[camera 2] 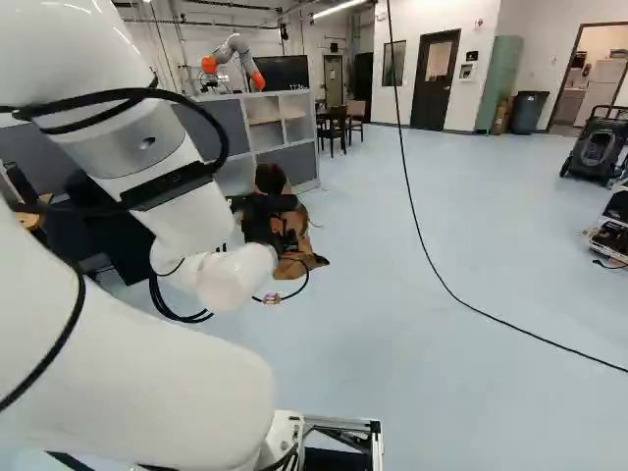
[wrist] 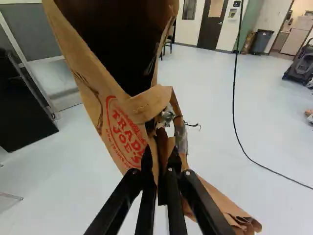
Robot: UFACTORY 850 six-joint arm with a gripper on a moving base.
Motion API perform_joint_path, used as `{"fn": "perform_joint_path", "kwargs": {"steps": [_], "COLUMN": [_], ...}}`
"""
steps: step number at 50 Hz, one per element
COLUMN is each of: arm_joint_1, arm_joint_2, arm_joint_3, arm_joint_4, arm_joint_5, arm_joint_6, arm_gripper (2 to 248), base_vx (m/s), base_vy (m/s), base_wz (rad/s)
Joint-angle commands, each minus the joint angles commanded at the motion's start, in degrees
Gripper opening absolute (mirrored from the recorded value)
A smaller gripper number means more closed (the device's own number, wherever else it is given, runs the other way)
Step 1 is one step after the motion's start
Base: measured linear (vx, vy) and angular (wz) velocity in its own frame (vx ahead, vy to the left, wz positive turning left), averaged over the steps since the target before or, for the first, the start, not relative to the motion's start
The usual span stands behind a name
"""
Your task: Pick up the grocery bag from the ground
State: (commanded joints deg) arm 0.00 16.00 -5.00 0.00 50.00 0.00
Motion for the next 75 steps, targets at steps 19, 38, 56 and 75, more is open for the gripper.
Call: {"fn": "perform_joint_path", "kwargs": {"steps": [19,38,56,75], "arm_joint_1": [0.0,0.0,0.0,0.0], "arm_joint_2": [0.0,0.0,0.0,0.0], "arm_joint_3": [0.0,0.0,0.0,0.0], "arm_joint_4": [0.0,0.0,0.0,0.0], "arm_joint_5": [0.0,0.0,0.0,0.0], "arm_joint_6": [0.0,0.0,0.0,0.0], "arm_gripper": [21,21,21,21], "base_vx": [0.0,0.0,0.0,0.0], "base_vy": [0.0,0.0,0.0,0.0], "base_wz": [0.0,0.0,0.0,0.0]}}
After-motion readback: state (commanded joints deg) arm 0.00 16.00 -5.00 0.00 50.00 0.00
